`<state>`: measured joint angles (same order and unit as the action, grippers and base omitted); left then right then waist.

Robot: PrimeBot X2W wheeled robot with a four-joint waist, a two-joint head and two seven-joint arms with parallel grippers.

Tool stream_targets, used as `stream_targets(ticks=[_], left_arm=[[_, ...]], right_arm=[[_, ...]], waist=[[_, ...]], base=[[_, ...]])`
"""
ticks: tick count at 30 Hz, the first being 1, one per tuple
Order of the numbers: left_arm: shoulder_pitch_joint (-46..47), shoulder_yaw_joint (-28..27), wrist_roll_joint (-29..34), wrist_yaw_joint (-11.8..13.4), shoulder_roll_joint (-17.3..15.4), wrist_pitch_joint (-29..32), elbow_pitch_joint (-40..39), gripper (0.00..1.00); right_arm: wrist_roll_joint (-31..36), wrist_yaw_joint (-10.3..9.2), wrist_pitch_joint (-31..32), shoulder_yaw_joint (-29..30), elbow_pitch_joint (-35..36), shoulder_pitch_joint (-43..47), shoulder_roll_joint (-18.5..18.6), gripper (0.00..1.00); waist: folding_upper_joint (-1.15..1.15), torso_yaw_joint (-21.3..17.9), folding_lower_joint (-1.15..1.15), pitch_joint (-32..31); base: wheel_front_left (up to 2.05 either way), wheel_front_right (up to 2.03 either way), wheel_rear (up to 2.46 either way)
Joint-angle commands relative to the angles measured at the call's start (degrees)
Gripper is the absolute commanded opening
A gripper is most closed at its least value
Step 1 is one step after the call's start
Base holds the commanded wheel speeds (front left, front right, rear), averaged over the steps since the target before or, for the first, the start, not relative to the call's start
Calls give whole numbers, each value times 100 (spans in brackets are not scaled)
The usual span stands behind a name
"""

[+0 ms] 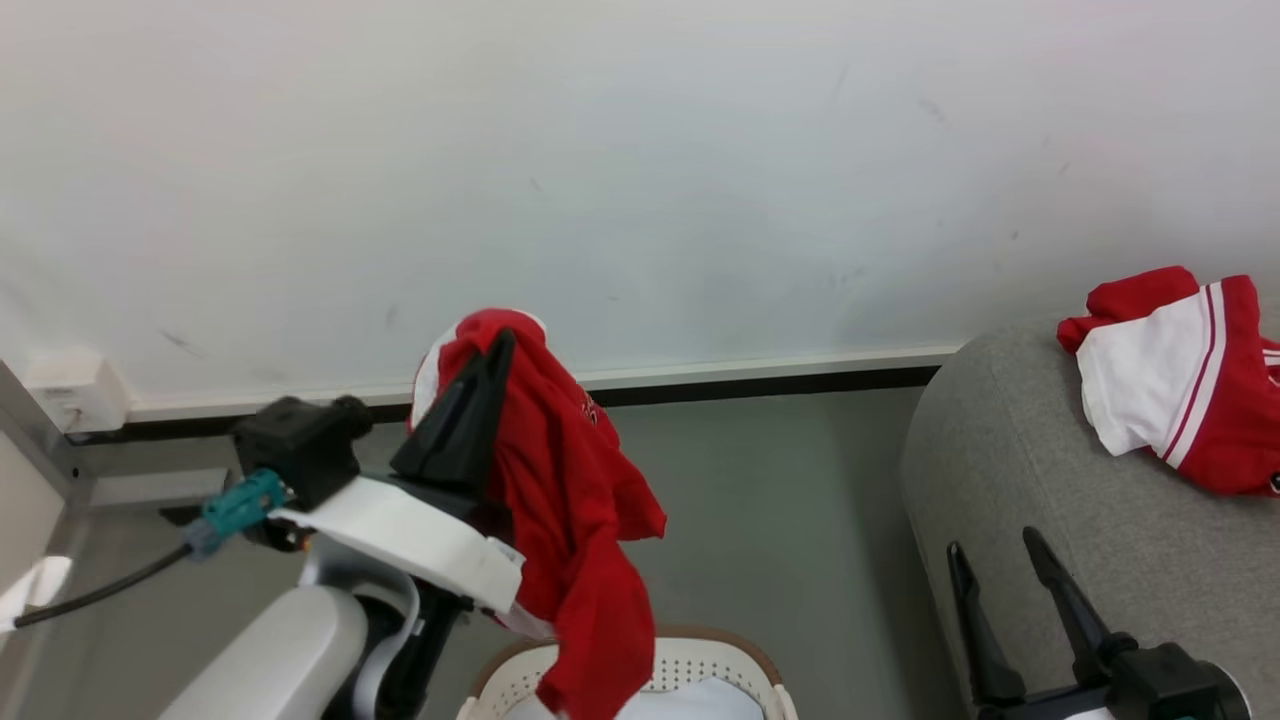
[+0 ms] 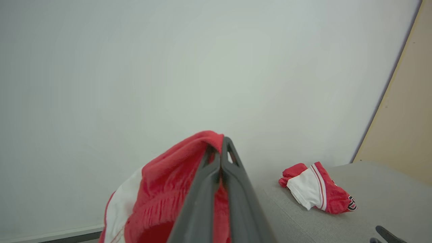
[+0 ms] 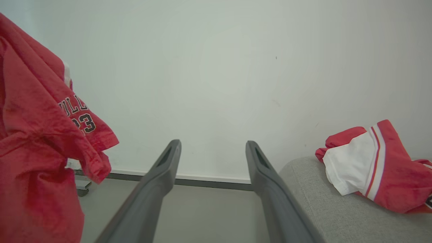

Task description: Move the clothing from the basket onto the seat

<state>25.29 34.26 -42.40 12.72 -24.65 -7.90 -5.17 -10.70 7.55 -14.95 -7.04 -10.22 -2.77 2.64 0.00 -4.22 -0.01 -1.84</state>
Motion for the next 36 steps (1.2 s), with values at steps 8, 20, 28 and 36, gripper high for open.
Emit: stream_targets(ticks=[8, 20, 28, 36], left_arm=[[117, -146, 117, 253, -201, 201, -488, 0], [-29, -118, 105, 332, -232, 176, -673, 0], [-20, -61, 81, 316, -215, 229, -683, 0], [82, 113, 148, 264, -97, 284, -661, 0]], right_arm=[[-91, -13, -13, -210, -23, 128, 22, 100], [-393, -13, 21, -1605, 406, -133, 611, 100], [-1077, -13, 564, -2738, 920, -860, 1487, 100], [-1721, -13, 743, -3896, 634, -2051, 1622, 100]], waist=[[0, -78, 1, -157], [0, -164, 1, -87], [0, -219, 1, -37], [0, -159, 1, -20]], base=[[0, 0, 0], [0, 0, 0], [0, 0, 0], [0, 0, 0]])
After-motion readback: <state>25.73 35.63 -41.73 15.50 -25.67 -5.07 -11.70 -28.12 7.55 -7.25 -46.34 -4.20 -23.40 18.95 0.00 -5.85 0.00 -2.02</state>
